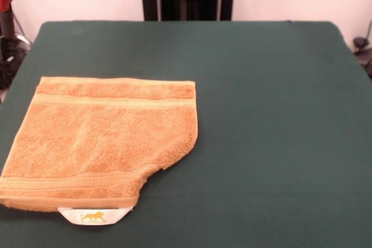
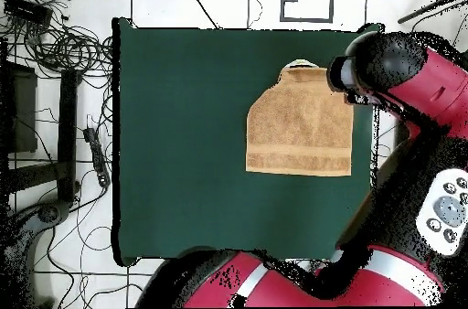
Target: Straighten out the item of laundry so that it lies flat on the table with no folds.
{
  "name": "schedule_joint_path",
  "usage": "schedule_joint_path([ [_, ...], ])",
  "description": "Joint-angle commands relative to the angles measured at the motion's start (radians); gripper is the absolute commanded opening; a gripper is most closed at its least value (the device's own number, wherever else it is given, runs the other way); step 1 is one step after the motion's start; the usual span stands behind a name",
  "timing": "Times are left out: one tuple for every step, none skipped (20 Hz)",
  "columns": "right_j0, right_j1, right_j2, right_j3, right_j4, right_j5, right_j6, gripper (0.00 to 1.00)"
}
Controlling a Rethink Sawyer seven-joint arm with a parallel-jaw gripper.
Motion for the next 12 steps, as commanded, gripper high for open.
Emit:
schedule_joint_path([
  [0.072, 0.009, 0.15, 0.18, 0.055, -0.052, 0.16, 1.0],
  [0.077, 0.008, 0.15, 0.186, 0.061, -0.058, 0.171, 1.0],
  [0.08, 0.008, 0.152, 0.191, 0.065, -0.067, 0.174, 1.0],
  [0.083, 0.008, 0.15, 0.195, 0.069, -0.071, 0.181, 1.0],
  [0.086, 0.008, 0.149, 0.197, 0.074, -0.07, 0.186, 1.0],
  [0.089, 0.009, 0.148, 0.199, 0.078, -0.068, 0.19, 1.0],
  [0.091, 0.01, 0.146, 0.197, 0.083, -0.062, 0.192, 1.0],
  [0.093, 0.011, 0.145, 0.195, 0.087, -0.056, 0.195, 1.0],
  [0.1, 0.015, 0.139, 0.19, 0.085, -0.043, 0.195, 1.0],
  [0.101, 0.019, 0.136, 0.186, 0.091, -0.028, 0.208, 1.0],
  [0.103, 0.024, 0.133, 0.182, 0.097, -0.013, 0.221, 1.0],
  [0.1, 0.022, 0.141, 0.19, 0.107, -0.01, 0.216, 1.0],
])
